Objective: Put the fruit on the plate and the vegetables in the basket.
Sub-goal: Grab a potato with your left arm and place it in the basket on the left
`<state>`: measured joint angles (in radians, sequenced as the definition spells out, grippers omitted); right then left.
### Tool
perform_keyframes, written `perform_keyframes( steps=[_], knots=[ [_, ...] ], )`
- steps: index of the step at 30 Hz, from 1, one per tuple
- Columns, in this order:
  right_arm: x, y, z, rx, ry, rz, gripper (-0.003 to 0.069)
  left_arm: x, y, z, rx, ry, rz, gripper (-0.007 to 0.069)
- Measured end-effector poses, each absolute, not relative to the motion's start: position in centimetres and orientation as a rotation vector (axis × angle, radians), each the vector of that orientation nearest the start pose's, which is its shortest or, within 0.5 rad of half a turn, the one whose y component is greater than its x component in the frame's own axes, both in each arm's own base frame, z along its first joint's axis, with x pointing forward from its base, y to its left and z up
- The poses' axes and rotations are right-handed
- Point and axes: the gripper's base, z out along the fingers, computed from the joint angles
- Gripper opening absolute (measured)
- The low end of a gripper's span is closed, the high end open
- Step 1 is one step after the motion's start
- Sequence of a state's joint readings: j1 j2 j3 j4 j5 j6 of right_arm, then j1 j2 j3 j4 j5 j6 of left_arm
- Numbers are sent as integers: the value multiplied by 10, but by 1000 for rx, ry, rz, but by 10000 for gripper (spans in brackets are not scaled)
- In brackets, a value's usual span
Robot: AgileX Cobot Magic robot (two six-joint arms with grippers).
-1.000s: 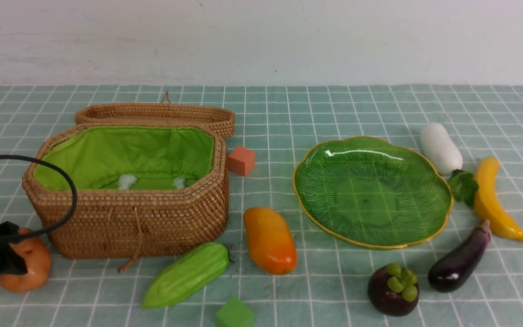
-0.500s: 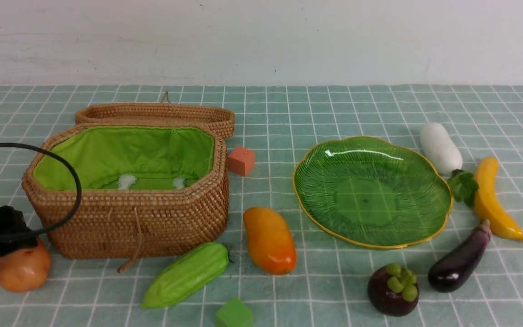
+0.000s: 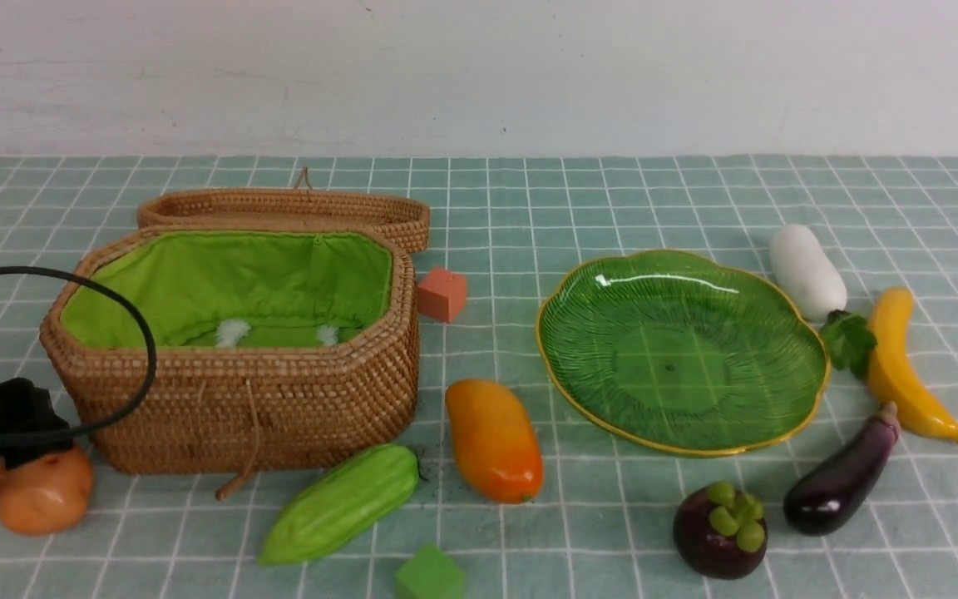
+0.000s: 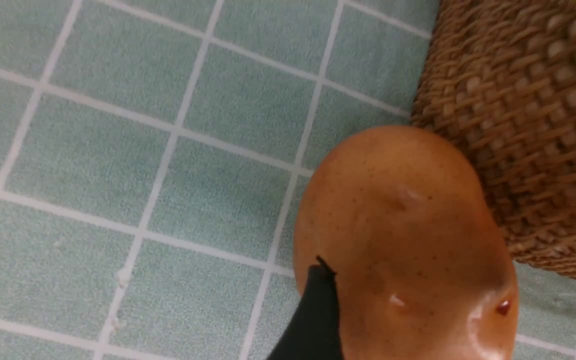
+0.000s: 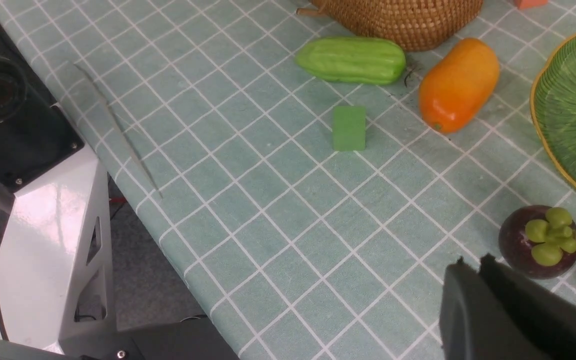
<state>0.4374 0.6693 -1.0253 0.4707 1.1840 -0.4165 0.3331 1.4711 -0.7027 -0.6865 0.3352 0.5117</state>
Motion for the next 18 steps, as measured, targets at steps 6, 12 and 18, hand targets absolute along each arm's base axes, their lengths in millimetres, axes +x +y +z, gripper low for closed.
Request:
perform_keyframes(
  steps=[6, 12, 18],
  knots=[
    [58, 70, 402, -957, 2058, 604, 34, 267, 73, 187, -504, 2454, -174, 645],
    [58, 70, 402, -957, 2058, 602, 34, 270, 75, 179, -518, 2467, -160, 639],
    [58, 70, 402, -957, 2058, 602, 34, 273, 77, 171, -532, 2484, -160, 637]
  ],
)
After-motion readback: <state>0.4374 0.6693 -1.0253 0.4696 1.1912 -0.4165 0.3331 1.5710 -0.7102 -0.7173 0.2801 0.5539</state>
